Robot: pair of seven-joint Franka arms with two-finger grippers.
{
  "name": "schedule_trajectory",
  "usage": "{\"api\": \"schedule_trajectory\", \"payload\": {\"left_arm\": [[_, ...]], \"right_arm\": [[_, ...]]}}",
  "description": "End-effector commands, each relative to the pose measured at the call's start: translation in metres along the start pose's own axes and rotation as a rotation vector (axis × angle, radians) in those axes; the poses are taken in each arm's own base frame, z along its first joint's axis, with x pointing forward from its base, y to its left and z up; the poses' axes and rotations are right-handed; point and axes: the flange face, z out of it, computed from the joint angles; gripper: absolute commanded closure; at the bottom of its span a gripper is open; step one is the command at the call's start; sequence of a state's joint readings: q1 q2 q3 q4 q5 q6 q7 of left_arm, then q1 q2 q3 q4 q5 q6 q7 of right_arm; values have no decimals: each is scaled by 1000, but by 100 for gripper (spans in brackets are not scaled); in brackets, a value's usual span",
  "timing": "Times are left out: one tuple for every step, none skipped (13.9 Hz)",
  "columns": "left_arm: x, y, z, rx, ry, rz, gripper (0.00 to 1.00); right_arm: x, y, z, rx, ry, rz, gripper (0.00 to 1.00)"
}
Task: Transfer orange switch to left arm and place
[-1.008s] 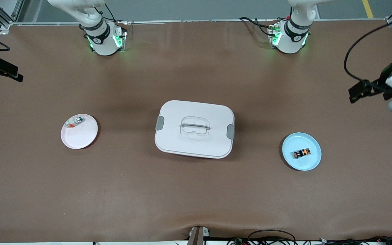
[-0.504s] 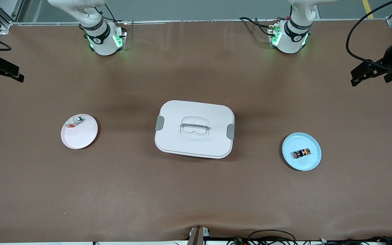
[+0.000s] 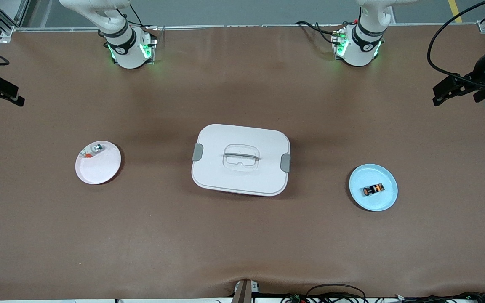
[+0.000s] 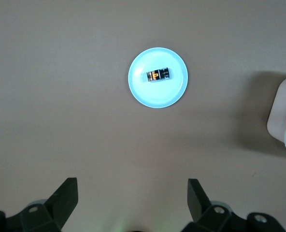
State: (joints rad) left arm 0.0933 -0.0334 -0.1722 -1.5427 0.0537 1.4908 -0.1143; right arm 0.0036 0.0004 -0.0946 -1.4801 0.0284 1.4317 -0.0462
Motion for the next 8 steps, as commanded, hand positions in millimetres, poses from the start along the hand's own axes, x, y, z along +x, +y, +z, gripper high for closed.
{"api": "schedule_trajectory", "payload": {"left_arm": [[-10, -7, -6, -16, 2, 38, 0], [-13, -7, -7, -15, -2, 53, 0], [-13, -7, -6, -14, -7, 71, 0], [-14, -6, -8, -14, -5, 85, 0], [-13, -6, -8, -15, -5, 88, 0], [-14, -6, -8, -14, -11, 88, 0], [-14, -4, -9, -14, -9, 93, 0], [-14, 0, -9, -14, -9, 99, 0]], "right_arm": [[-8, 13, -3, 7, 10, 13, 0], [-8, 14, -3, 7, 10, 14, 0], [-8, 14, -3, 7, 10, 14, 0], [-8, 14, -3, 7, 9, 14, 0], [-7, 14, -3, 6, 12, 14, 0], [-7, 14, -3, 7, 10, 14, 0], [-7, 14, -3, 8, 12, 14, 0], [-7, 14, -3, 6, 10, 14, 0]]}}
